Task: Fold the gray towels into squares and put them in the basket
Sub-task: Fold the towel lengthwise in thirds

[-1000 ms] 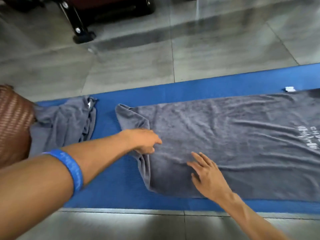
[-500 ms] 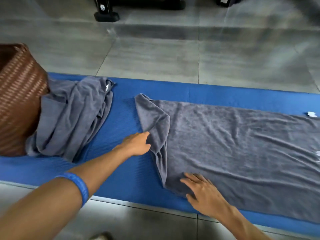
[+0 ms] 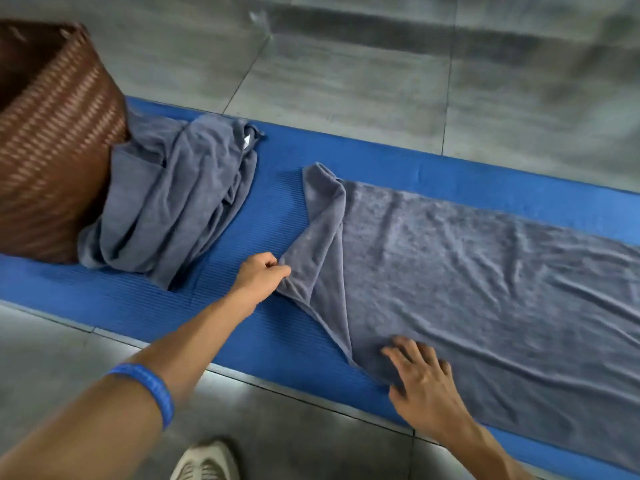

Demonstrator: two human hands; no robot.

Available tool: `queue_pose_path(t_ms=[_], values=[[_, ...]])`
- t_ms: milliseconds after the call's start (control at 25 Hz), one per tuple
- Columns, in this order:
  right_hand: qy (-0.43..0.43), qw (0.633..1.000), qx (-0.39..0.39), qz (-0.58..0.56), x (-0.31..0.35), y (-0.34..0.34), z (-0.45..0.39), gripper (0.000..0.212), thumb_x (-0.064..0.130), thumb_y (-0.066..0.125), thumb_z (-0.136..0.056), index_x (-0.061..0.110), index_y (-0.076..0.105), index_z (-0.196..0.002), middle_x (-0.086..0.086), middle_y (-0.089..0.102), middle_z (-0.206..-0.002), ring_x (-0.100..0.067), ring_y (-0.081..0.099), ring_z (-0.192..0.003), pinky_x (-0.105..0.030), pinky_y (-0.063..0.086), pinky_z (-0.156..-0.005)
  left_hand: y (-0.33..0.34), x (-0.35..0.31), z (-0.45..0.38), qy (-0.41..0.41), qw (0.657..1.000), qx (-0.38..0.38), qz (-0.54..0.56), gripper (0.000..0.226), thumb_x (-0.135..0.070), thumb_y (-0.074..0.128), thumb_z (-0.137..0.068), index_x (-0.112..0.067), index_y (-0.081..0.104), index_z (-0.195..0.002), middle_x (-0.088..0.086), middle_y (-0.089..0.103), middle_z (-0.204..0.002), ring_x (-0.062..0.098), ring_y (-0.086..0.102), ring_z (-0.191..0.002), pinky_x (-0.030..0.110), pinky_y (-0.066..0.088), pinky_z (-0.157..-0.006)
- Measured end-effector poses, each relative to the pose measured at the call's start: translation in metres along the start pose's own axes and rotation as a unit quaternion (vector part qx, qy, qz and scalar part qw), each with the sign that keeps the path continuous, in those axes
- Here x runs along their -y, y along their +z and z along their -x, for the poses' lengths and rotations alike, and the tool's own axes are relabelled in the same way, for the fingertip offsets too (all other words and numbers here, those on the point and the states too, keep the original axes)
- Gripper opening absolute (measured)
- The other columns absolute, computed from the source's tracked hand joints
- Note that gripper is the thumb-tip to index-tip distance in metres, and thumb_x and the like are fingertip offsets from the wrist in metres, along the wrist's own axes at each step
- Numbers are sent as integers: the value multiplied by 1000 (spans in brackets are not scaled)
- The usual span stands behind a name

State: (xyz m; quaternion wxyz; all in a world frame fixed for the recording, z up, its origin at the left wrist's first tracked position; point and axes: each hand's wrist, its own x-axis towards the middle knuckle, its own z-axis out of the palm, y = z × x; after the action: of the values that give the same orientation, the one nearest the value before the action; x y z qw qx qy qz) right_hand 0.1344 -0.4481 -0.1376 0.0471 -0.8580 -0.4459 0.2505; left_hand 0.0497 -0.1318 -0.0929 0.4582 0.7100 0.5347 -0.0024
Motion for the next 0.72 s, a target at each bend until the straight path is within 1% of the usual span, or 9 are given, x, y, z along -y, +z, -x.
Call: queue_pose_path(t_ms=[40, 120, 240, 360, 440, 480, 560, 640, 720], values=[[8, 1000, 0, 7, 1, 1, -2, 55, 33, 64, -63, 33, 59, -118, 10, 51, -127, -22, 57, -106, -41, 51, -71, -11, 14, 7, -8, 1000, -28, 10, 23, -10, 64, -79, -14, 45, -67, 0, 42, -60, 17, 37, -57, 24, 31, -46], [20, 999, -29, 20, 4, -1, -6, 54, 29, 72, -56, 29, 62, -109, 7, 54, -118, -24, 59, -95, -41, 51, -62, -27, 40, 22, -38, 997, -62, 17, 22, -3, 65, -80, -11, 46, -72, 2, 43, -62, 16, 37, -55, 17, 29, -40], [13, 998, -44, 42, 8, 4, -2, 50, 27, 75, -55, 23, 65, -104, -1, 58, -113, -27, 60, -90, -42, 52, -60, -34, 74, 39, -57, 997, -58, -16, 26, -2, 68, -80, -13, 46, -72, 2, 45, -65, 20, 41, -62, 23, 32, -51], [-38, 996, -66, 48, 12, 14, 8, 32, 30, 61, -62, 23, 63, -93, 1, 58, -97, -23, 59, -77, -37, 51, -58, -31, 93, 45, -62, 996, -42, -51, 22, -5, 70, -81, -13, 51, -74, 1, 52, -68, 21, 49, -68, 23, 36, -56], [-58, 997, -54, 20, 13, 18, 12, 28, 31, 61, -59, 29, 59, -87, 8, 54, -85, -17, 59, -70, -31, 50, -57, -30, 92, 44, -30, 992, -55, -111, 18, -9, 73, -79, -16, 57, -79, 1, 60, -79, 23, 57, -79, 27, 44, -65], [-66, 997, -50, 5, 11, 18, 12, 28, 32, 63, -59, 32, 56, -86, 12, 52, -83, -13, 59, -69, -26, 48, -57, -28, 90, 43, 10, 984, -73, -161, 18, -11, 74, -77, -17, 58, -84, 1, 61, -86, 24, 58, -84, 32, 47, -73], [-73, 997, -20, -23, 7, 7, 9, 27, 31, 64, -65, 37, 55, -89, 18, 53, -84, -8, 60, -74, -21, 44, -62, -23, 81, 40, 95, 966, -92, -223, 23, -17, 76, -76, -20, 59, -91, 0, 58, -94, 25, 57, -89, 36, 48, -79], [-79, 995, 29, -52, 5, -13, -2, 25, 27, 59, -79, 35, 59, -103, 17, 58, -100, -9, 61, -93, -21, 43, -79, -13, 65, 39, 110, 968, -53, -220, 23, -26, 75, -79, -21, 57, -91, -4, 57, -91, 20, 59, -88, 31, 46, -77], [-96, 991, 54, -70, 5, -41, -23, 29, 26, 56, -87, 30, 60, -116, 14, 61, -115, -11, 59, -107, -23, 44, -90, -1, 54, 36, 112, 957, -4, -269, 25, -35, 71, -82, -23, 54, -96, -4, 58, -97, 19, 60, -95, 31, 47, -79]])
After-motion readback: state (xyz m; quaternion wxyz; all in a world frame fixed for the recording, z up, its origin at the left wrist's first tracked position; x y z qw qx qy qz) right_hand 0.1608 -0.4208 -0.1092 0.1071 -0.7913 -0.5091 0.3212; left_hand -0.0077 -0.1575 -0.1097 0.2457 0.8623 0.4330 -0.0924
